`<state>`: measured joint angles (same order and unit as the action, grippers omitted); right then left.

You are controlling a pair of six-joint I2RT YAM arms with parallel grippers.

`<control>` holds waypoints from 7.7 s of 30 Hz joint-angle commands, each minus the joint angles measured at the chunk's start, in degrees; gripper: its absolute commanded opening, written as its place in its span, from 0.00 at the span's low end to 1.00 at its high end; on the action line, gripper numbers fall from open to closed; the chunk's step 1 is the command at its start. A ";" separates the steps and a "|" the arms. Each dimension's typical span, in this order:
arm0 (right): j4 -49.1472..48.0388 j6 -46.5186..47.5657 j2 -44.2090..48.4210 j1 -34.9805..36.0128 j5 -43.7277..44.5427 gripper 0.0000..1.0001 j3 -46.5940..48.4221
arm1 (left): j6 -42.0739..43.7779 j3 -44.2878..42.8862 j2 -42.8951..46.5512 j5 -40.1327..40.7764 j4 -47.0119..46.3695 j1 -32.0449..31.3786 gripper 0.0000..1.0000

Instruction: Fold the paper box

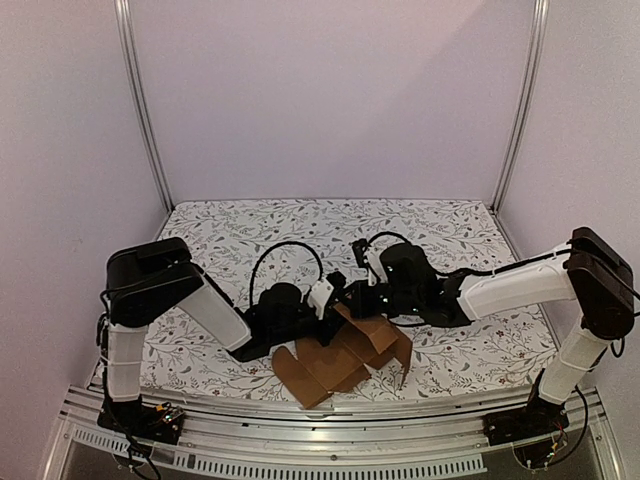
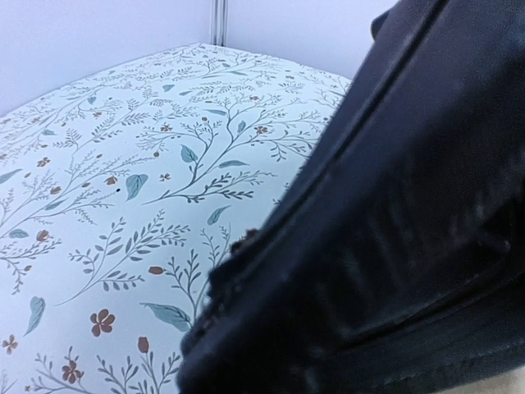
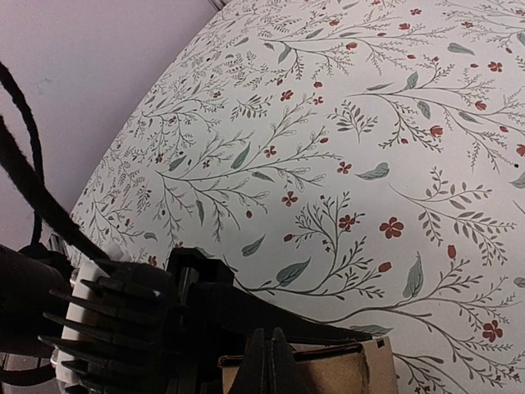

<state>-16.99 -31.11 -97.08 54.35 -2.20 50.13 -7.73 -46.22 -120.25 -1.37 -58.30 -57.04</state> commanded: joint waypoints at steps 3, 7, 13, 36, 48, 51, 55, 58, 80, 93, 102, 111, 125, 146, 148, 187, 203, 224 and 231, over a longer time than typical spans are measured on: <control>3.80 -0.88 0.15 0.32 -0.53 0.00 -2.05 | 0.96 -2.30 -2.00 -2.49 -1.84 -1.02 0.11; 3.66 -0.92 -0.07 0.38 -0.62 0.00 -1.97 | 1.12 -2.05 -1.44 -2.05 -0.93 -0.99 0.00; 3.28 -1.22 -0.20 0.35 -0.36 0.00 -2.21 | 2.93 -1.74 -0.34 -0.16 0.03 -1.27 0.00; 3.59 -2.81 1.02 0.35 1.05 0.02 -3.57 | 6.43 0.87 0.95 3.63 -0.17 -1.93 0.26; 3.90 -2.94 0.83 0.34 1.20 0.02 -3.18 | 6.76 -0.83 -0.86 3.63 0.09 -2.32 0.00; 3.90 -3.05 0.84 0.40 1.31 0.01 -3.32 | 6.88 -0.93 -0.87 3.53 0.21 -2.38 0.00; 3.81 -3.16 0.66 0.38 1.23 0.01 -3.20 | 7.49 -0.64 -0.25 4.83 0.25 -2.46 0.00; 3.88 -3.22 0.72 0.37 1.36 0.03 -3.03 | 7.64 -0.46 0.38 6.28 0.83 -2.54 0.00; 25.09 -0.94 20.25 0.40 6.01 0.53 -1.79 | -1.68 3.80 8.98 26.40 8.26 -2.73 0.00; 36.81 -9.71 19.10 0.41 3.61 0.60 8.43 | -10.60 -1.20 9.93 51.79 21.50 -9.27 0.00; 41.15 -15.69 12.41 0.19 6.76 0.61 12.72 | -18.59 -2.71 9.14 57.53 29.39 -11.34 0.00; 38.43 -18.81 7.69 0.18 6.61 0.60 12.47 | -23.70 -3.44 8.70 58.09 33.94 -12.00 0.00; 30.65 -23.29 2.64 -0.41 5.71 0.52 12.78 | -26.51 -3.35 8.04 56.53 34.78 -12.31 0.00; 21.05 -29.33 -1.27 -0.39 2.83 0.13 10.30 | -29.38 -3.01 9.38 53.06 34.49 -12.31 0.00; 20.76 -29.35 -1.06 -0.39 2.83 0.10 10.00 | -29.66 -2.93 9.80 53.05 34.57 -12.31 0.00; 34.38 -16.04 39.21 -1.08 17.85 0.50 -1.35 | -39.44 -0.45 30.41 44.08 41.23 -3.15 0.00; 15.65 -21.41 38.02 -1.02 7.49 0.52 -6.33 | -46.72 4.10 40.47 33.28 37.24 -1.00 0.00; -3.59 -31.28 21.43 -0.45 -3.38 0.51 -2.31 | -45.71 6.03 39.37 25.97 30.22 0.35 0.00; -4.71 -32.05 18.29 -0.27 -4.70 0.48 -0.03 | -45.48 5.76 37.93 24.13 28.90 0.51 0.00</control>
<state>-19.84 -62.26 -77.08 53.74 -5.41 47.88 -53.65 -41.25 -80.82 25.12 -27.81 -57.17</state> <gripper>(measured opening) 0.499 0.028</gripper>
